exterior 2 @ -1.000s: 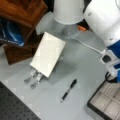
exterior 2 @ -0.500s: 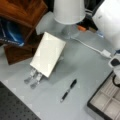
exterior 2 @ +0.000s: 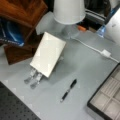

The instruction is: Open the box. Pick up the pen. Place the pen in the box. Pick up the book. Place the book on the shelf.

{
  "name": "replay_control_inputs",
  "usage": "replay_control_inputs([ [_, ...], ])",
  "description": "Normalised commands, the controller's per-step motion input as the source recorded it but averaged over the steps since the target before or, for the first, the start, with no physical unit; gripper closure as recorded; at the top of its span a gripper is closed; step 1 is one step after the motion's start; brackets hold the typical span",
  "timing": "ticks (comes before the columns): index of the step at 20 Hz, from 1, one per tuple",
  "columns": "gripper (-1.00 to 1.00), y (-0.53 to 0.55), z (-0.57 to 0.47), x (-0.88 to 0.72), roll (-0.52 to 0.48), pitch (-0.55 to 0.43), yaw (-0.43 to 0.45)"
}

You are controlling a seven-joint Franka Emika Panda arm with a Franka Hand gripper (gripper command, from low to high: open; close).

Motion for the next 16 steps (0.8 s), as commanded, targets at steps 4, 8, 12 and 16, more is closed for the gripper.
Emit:
replay_control_inputs([
  [4, -1.0, 0.23, -0.02, -0.03, 0.09, -0.041, -0.071],
  [8, -1.0, 0.19, -0.05, -0.05, 0.105, -0.027, -0.058],
  [12, -1.0, 0.09, -0.01, -0.06, 0.114, 0.006, -0.057],
  [16, -1.0, -0.07, 0.05, -0.06, 0.102, 0.045, -0.051],
])
